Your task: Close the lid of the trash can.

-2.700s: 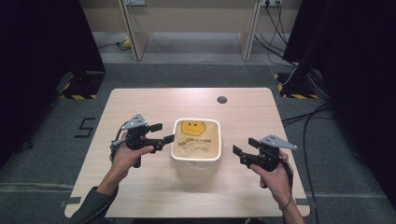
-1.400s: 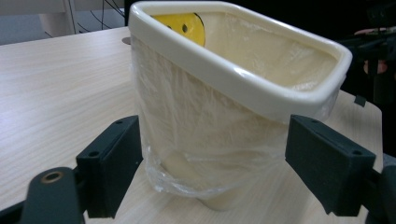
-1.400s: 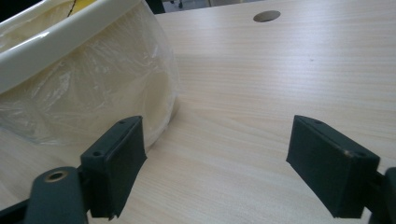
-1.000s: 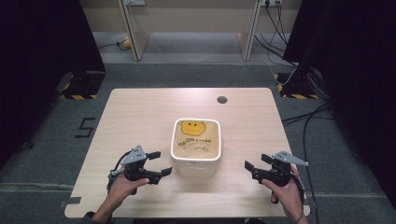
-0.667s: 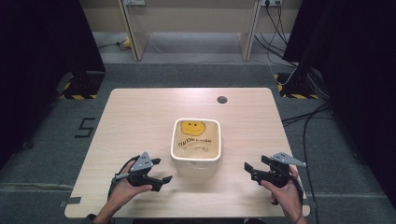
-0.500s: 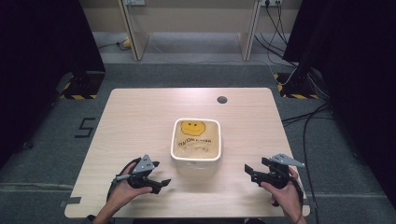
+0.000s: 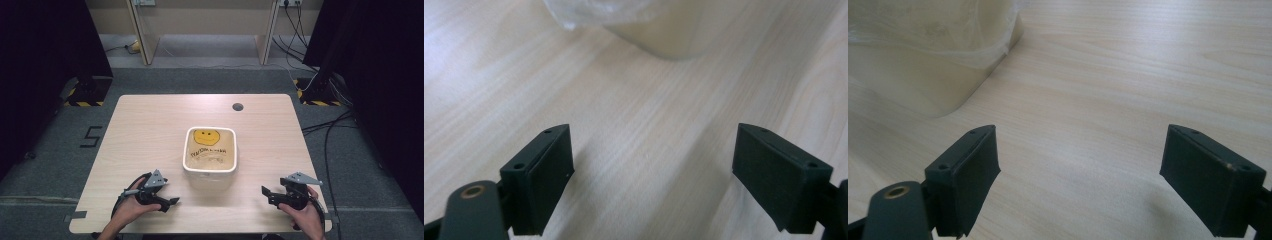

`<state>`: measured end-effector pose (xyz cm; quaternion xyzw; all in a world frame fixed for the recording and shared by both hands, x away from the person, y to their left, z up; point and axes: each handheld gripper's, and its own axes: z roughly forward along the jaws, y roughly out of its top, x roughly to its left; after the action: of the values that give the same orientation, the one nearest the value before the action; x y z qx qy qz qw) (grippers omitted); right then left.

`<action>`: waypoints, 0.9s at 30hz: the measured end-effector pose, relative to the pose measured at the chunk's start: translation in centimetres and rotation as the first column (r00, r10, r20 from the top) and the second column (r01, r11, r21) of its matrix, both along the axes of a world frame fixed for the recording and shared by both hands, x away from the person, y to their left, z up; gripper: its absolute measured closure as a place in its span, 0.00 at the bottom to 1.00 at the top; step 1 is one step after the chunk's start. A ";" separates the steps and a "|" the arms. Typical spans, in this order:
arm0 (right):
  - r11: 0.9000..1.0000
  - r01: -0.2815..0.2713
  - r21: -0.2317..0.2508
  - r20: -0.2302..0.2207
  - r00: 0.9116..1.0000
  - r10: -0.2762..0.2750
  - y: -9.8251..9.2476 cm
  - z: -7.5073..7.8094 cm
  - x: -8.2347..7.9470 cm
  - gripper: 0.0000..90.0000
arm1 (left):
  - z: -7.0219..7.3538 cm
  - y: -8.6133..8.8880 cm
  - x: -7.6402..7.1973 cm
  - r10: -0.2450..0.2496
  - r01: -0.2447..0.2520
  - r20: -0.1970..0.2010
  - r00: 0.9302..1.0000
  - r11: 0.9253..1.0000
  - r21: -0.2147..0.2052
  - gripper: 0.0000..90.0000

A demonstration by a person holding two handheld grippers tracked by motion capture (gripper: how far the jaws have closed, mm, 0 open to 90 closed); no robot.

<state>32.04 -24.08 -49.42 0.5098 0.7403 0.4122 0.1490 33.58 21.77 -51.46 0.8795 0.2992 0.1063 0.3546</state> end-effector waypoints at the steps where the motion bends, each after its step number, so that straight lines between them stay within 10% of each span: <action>1: 1.000 0.004 0.002 -0.001 1.000 -0.004 -0.1 0.0 -0.1 0.17 | -0.1 0.0 0.0 -0.005 0.004 0.009 1.000 1.000 0.004 0.17; 27: 1.000 0.005 -0.029 -0.066 0.998 -0.007 -0.7 -0.8 -2.1 0.17 | -0.9 0.6 -0.2 -0.059 0.062 0.050 0.997 0.997 -0.055 0.08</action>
<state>29.90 -24.82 -50.24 0.5229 0.7493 0.3839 0.1332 33.38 22.39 -52.36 0.8749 0.2668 0.1082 0.3894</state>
